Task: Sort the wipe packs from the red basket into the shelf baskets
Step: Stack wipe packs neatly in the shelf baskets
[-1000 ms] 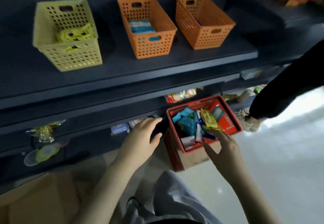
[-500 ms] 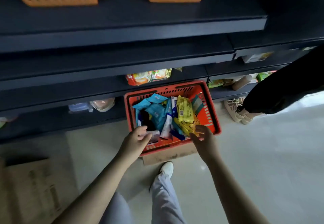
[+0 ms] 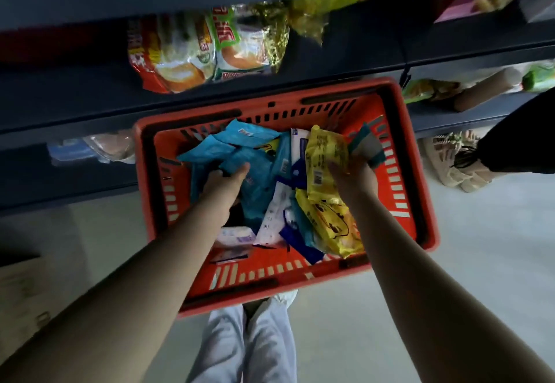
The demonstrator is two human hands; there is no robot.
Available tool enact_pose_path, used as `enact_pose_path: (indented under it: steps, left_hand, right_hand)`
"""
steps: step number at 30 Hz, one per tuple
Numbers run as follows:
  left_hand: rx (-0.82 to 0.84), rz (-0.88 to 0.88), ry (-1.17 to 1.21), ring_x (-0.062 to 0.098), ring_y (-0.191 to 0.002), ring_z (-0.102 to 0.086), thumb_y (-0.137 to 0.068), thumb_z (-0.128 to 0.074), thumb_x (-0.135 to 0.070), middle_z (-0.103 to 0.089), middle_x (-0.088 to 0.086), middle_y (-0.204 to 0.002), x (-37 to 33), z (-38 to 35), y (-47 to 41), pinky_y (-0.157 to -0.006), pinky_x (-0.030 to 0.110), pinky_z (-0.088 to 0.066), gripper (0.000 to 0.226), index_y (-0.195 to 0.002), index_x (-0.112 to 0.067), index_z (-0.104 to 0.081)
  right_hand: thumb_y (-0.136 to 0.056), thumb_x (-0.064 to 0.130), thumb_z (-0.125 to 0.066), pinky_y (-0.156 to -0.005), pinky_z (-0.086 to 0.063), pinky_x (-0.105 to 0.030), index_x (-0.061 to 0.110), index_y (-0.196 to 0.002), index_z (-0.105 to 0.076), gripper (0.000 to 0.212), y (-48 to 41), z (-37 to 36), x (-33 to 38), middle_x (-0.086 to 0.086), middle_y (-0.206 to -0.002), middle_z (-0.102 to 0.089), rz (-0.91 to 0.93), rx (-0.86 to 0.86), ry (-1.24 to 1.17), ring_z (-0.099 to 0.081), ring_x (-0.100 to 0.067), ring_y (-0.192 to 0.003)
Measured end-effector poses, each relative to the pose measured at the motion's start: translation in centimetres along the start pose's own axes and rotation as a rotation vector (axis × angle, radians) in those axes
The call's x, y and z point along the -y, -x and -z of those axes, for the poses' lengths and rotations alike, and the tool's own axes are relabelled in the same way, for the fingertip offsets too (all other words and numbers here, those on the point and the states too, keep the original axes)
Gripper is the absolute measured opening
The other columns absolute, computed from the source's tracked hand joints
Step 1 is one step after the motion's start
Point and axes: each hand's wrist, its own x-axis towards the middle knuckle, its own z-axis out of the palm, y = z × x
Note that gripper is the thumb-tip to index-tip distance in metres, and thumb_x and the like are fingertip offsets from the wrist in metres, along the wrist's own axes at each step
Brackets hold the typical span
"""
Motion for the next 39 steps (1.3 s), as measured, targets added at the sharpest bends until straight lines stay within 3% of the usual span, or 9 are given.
enact_pose_path:
  steps: [9,12,15,18,24,27,30,36,39]
  left_hand:
    - [-0.165,-0.143,0.036,0.028,-0.111,-0.06,-0.08,-0.073,-0.046,-0.068,0.004,-0.114,1.8,-1.5,-0.5,-0.099,0.048,-0.048,0.044,-0.113,-0.017,-0.065]
    - [-0.241,-0.189,0.027,0.024,-0.099,-0.065,-0.079,-0.073,-0.044,-0.069,-0.002,-0.105,1.8,-1.2,0.5,-0.084,0.043,-0.055,0.038,-0.107,-0.019,-0.064]
    - [-0.297,-0.263,-0.022,0.016,-0.091,-0.063,-0.085,-0.071,-0.033,-0.059,-0.018,-0.084,1.4,-0.5,2.2,-0.06,0.018,-0.043,0.022,-0.1,-0.023,-0.058]
    - [-0.353,-0.33,-0.056,0.018,-0.092,-0.061,-0.086,-0.07,-0.022,-0.062,-0.009,-0.093,0.8,0.8,4.2,-0.064,0.022,-0.04,0.021,-0.102,-0.021,-0.056]
    - [0.013,-0.434,0.174,-0.003,-0.076,-0.065,-0.089,-0.068,-0.024,-0.065,-0.017,-0.091,-3.1,4.4,13.8,-0.059,0.012,-0.048,0.02,-0.1,-0.036,-0.057]
    - [0.181,-0.468,0.304,0.01,-0.089,-0.071,-0.088,-0.069,-0.025,-0.072,-0.006,-0.102,-5.5,7.2,20.9,-0.069,0.028,-0.058,0.023,-0.109,-0.031,-0.061]
    - [0.258,-0.484,0.384,0.015,-0.09,-0.072,-0.087,-0.069,-0.022,-0.073,-0.006,-0.101,-7.7,10.2,28.0,-0.062,0.029,-0.058,0.025,-0.11,-0.028,-0.062]
    - [0.354,-0.57,0.503,0.022,-0.095,-0.071,-0.079,-0.076,-0.028,-0.072,0.001,-0.109,-11.7,15.7,39.3,-0.063,0.032,-0.056,0.031,-0.109,-0.031,-0.066]
    - [0.331,-0.625,0.537,0.021,-0.091,-0.072,-0.087,-0.069,-0.023,-0.073,0.001,-0.106,-13.2,18.5,42.6,-0.059,0.03,-0.056,0.027,-0.112,-0.027,-0.064]
  right_hand:
    - [-0.07,0.022,-0.085,-0.061,-0.054,-0.031,0.015,-0.116,-0.063,0.051,-0.2,-0.3,-0.7,-0.002,-0.104,-0.068,-0.189,0.089,-0.423,-0.065,-0.017,-0.085]
    - [-0.076,0.005,-0.078,-0.084,-0.056,-0.049,0.013,-0.111,-0.065,0.039,1.0,0.6,-0.5,-0.01,-0.111,-0.069,-0.244,0.215,-0.654,-0.067,-0.028,-0.098]
    - [-0.078,-0.001,-0.074,-0.093,-0.049,-0.06,0.01,-0.126,-0.057,0.052,3.0,1.8,-0.5,-0.016,-0.121,-0.065,-0.269,0.301,-0.742,-0.063,-0.036,-0.108]
    - [-0.076,-0.006,-0.073,-0.092,-0.049,-0.063,0.009,-0.134,-0.048,0.065,6.0,3.1,-0.4,-0.02,-0.125,-0.061,-0.273,0.366,-0.802,-0.062,-0.041,-0.11]
    - [-0.077,-0.007,-0.066,-0.088,-0.052,-0.06,0.012,-0.132,-0.05,0.061,13.8,9.8,2.3,-0.019,-0.12,-0.067,-0.172,0.505,-0.953,-0.067,-0.039,-0.104]
    - [-0.075,0.006,-0.069,-0.091,-0.051,-0.061,0.015,-0.133,-0.05,0.062,18.8,15.3,5.7,-0.017,-0.122,-0.066,-0.091,0.516,-1.016,-0.066,-0.039,-0.107]
    - [-0.066,0.028,-0.077,-0.078,-0.059,-0.05,0.018,-0.129,-0.049,0.07,24.6,20.5,9.5,-0.013,-0.116,-0.069,0.018,0.42,-0.964,-0.071,-0.031,-0.097]
    - [-0.049,0.038,-0.085,-0.091,-0.053,-0.055,0.028,-0.136,-0.041,0.097,34.0,26.3,15.0,-0.009,-0.122,-0.065,0.137,0.378,-0.974,-0.068,-0.029,-0.105]
    - [-0.05,0.035,-0.087,-0.07,-0.059,-0.042,0.029,-0.126,-0.055,0.082,36.6,27.5,17.4,-0.007,-0.107,-0.074,0.144,0.448,-1.107,-0.073,-0.024,-0.088]
